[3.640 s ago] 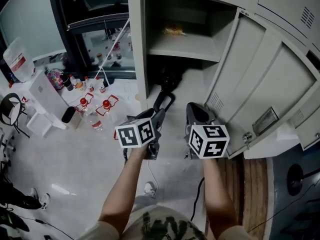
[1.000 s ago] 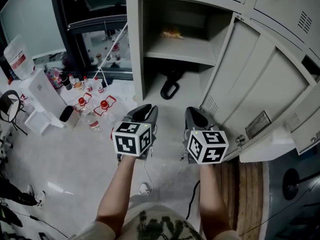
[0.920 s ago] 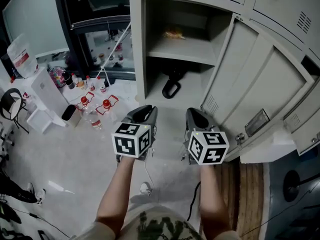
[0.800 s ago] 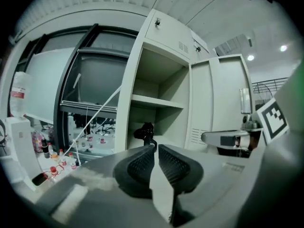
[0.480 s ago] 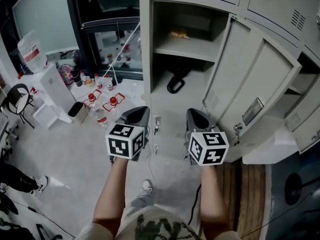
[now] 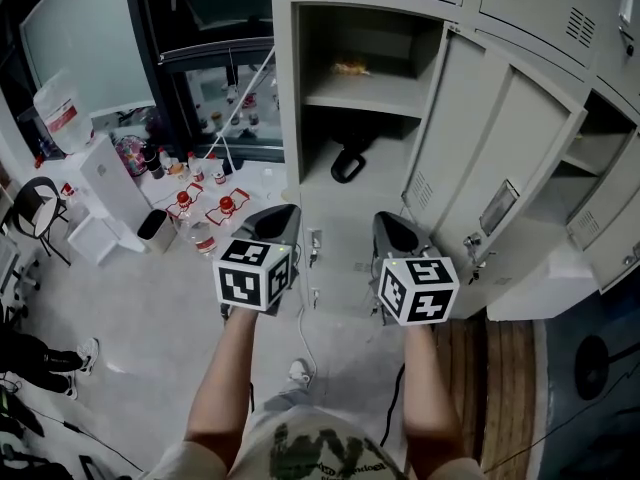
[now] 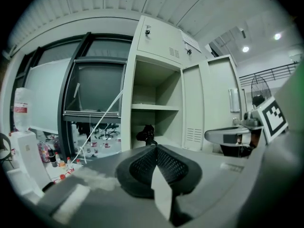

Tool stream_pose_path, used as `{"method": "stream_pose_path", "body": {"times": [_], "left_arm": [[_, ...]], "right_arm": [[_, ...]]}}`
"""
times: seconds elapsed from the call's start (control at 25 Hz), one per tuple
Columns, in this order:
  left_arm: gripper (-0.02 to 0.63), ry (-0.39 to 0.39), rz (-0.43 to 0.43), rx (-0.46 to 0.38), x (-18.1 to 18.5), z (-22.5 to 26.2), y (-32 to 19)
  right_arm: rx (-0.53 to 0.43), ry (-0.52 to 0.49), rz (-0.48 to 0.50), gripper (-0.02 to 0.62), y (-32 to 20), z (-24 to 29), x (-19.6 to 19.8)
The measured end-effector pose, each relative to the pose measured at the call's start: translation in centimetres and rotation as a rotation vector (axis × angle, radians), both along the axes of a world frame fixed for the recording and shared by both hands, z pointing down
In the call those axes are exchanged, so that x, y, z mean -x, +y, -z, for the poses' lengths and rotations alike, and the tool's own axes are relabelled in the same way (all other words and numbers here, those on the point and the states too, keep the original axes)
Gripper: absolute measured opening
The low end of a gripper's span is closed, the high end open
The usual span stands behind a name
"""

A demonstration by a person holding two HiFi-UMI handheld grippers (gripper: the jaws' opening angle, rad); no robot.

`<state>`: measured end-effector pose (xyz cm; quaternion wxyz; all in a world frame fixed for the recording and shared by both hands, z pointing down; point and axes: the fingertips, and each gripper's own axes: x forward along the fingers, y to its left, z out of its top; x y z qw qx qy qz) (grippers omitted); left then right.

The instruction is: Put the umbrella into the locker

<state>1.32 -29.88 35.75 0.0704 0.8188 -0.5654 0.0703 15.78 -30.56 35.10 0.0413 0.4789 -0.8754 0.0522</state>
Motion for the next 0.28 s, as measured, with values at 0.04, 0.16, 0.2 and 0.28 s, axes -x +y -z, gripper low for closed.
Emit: {"method": "stream_pose_path", "body": {"times": [0.04, 0.16, 0.2, 0.28], "left_arm": [[0.006, 0.003, -0.002, 0.001, -0.05, 0.00, -0.02], [0.006, 0.004, -0.006, 0.005, -0.07, -0.07, -0.04], [0.006, 0.001, -0.007, 0.006, -0.06, -0.11, -0.03], [0.006, -0.005, -0.008, 0.010, -0.01, -0.22, 0.01]], "right_arm": [[0.000, 0.001, -0.001, -0.002, 0.02, -0.02, -0.03], [0.001, 0.002, 0.000, -0.002, 0.02, -0.06, 0.09], [0.001, 0.001, 0.001, -0.002, 0.01, -0.08, 0.17], [0.004, 0.001, 0.004, -0.002, -0.01, -0.14, 0.36]]}}
